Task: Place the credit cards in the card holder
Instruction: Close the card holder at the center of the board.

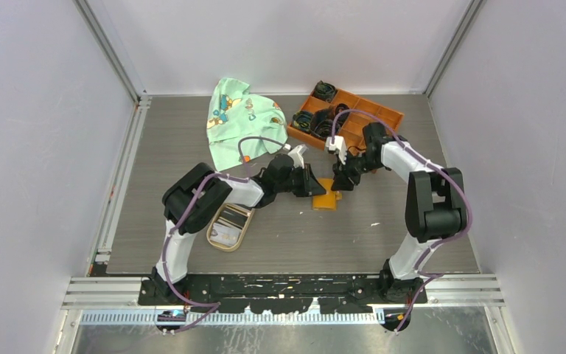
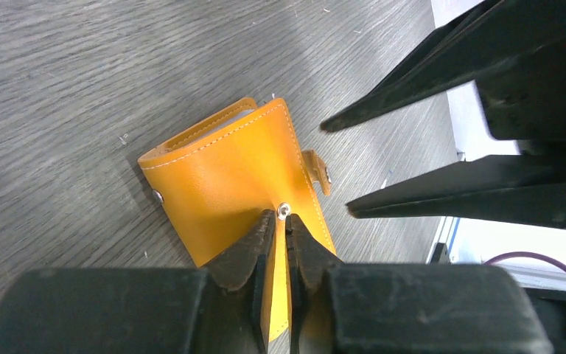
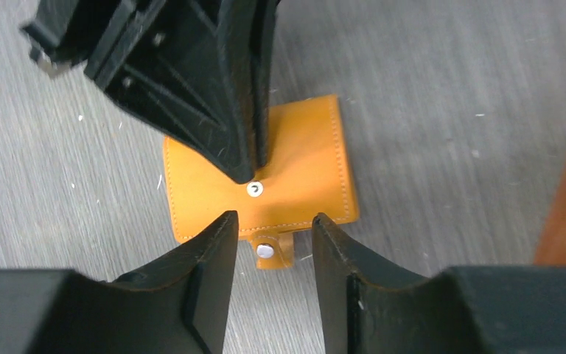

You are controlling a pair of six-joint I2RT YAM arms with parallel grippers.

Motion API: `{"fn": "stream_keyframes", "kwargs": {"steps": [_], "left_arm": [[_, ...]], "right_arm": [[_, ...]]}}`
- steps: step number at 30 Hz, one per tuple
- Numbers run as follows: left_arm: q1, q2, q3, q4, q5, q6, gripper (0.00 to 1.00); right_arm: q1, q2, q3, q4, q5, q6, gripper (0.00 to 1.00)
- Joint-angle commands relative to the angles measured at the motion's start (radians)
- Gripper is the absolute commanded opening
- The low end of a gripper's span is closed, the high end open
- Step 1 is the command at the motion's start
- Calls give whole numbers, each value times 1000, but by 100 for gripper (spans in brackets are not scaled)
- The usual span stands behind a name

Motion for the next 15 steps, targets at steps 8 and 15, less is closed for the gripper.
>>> {"fn": "stream_keyframes", "kwargs": {"steps": [8, 15], "left_arm": [[-12, -160, 53, -161, -70, 44, 31], [-12, -366, -16, -372, -187, 188, 33]], "right_arm": [[-46, -299, -25, 114, 15, 420, 53], [-49, -288, -10, 77, 188, 748, 40]]}}
